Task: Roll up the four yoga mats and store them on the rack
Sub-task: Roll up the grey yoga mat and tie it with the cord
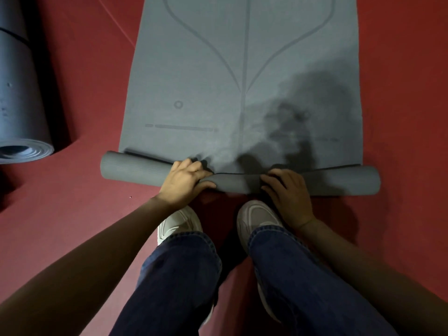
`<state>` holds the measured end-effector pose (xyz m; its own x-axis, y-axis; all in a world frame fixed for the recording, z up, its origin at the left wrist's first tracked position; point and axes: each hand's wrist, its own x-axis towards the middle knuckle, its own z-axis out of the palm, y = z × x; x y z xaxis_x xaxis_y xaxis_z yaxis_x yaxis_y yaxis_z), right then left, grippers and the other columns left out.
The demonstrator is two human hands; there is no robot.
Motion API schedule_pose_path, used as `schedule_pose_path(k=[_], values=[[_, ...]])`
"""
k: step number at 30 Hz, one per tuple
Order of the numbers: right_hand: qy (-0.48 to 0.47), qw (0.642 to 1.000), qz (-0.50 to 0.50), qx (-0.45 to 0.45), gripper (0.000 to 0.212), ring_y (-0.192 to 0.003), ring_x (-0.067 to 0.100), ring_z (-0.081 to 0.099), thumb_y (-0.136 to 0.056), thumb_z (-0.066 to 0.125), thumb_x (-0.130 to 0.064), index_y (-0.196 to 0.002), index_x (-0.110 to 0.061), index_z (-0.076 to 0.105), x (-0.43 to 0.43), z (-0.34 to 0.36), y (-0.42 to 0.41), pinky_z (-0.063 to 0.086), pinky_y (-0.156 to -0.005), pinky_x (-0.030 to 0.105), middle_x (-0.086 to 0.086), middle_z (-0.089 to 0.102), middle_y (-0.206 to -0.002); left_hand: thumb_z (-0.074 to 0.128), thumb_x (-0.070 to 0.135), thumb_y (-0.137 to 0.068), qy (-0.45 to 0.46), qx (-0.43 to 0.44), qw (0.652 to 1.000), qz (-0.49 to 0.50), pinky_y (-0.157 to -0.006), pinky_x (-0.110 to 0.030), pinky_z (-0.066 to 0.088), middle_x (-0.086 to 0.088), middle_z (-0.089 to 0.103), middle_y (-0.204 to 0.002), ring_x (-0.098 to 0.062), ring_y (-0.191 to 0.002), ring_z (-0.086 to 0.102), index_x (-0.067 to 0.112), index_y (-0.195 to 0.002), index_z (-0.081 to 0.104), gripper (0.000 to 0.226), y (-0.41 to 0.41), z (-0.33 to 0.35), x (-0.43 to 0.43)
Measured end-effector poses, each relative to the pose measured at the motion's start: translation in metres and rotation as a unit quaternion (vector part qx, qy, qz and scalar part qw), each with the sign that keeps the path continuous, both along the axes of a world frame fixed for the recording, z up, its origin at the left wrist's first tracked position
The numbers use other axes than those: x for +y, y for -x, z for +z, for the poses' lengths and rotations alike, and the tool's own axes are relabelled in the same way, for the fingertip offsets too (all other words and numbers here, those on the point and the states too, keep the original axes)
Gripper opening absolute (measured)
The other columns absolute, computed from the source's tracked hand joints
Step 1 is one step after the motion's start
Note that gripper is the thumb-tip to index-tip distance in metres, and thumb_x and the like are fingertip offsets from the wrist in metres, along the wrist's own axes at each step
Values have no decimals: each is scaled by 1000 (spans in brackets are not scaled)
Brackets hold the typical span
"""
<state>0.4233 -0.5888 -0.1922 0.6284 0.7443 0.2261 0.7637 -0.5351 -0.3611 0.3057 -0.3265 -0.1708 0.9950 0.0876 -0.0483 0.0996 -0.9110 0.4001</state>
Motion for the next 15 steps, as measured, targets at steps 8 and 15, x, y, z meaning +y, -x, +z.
schedule_pose_path(k=[8, 15], values=[[57, 992, 71, 85, 55, -88, 22, 50, -76, 55, -58, -105, -14, 71, 8, 12, -42, 46, -71, 32, 6, 64, -94, 39, 63, -80, 13, 8, 1000, 21, -78, -27, 24, -2, 65, -90, -20, -94, 53, 20, -104, 69, 58, -8, 1, 6], [129, 967, 67, 209, 53, -96, 23, 62, -67, 61, -63, -103, -26, 73, 26, 28, -72, 47, -85, 33, 1, 71, -99, 45, 57, -85, -82, -61, 994, 43, -85, -38, 32, -10, 57, -108, -26, -95, 42, 10, -116, 63, 59, 11, -8, -7]])
